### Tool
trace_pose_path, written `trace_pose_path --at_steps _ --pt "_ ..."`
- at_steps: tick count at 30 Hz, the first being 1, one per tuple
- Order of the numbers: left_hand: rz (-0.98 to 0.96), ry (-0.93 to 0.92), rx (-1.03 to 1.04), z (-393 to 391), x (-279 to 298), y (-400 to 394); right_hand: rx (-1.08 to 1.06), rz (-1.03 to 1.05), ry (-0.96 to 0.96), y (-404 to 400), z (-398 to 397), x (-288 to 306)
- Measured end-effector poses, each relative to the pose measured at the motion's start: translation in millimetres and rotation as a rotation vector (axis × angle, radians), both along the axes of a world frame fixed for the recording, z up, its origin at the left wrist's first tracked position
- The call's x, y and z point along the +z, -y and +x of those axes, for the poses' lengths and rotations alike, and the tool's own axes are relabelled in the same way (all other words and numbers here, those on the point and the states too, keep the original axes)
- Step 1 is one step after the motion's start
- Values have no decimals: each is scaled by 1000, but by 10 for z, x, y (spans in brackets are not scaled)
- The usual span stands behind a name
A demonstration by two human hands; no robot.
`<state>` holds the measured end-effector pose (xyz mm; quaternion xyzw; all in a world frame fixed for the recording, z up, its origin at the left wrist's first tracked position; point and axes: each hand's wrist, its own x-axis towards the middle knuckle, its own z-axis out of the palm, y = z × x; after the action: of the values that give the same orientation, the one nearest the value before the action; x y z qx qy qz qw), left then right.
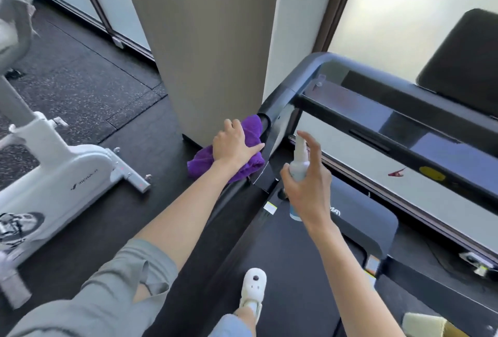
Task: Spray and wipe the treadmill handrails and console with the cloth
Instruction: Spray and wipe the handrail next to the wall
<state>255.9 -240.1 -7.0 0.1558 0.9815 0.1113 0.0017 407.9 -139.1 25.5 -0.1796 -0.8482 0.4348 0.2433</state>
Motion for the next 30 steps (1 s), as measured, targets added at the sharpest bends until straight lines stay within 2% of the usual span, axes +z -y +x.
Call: trace_pose_path --at_steps 3,7,11,18,22,28,30 --pt "2 26 7 -149 26 -250 64 -8 59 -274 -182 89" --pt "-36 -19 40 -247 32 -492 104 56 15 -601 -502 167" --pt "-37 -39 23 -203 -46 -416 158 -20 -10 -830 -726 195" --pt "8 -63 314 141 -48 -185 391 -23 46 -1319 -1026 159" --pt "-6 -123 488 369 -64 -107 544 73 58 -1526 -1166 160" --pt "-19 -78 620 396 1 -236 510 114 126 -1822 -1261 143" --pt "73 -80 640 315 84 -305 483 154 144 -1898 -1321 142"
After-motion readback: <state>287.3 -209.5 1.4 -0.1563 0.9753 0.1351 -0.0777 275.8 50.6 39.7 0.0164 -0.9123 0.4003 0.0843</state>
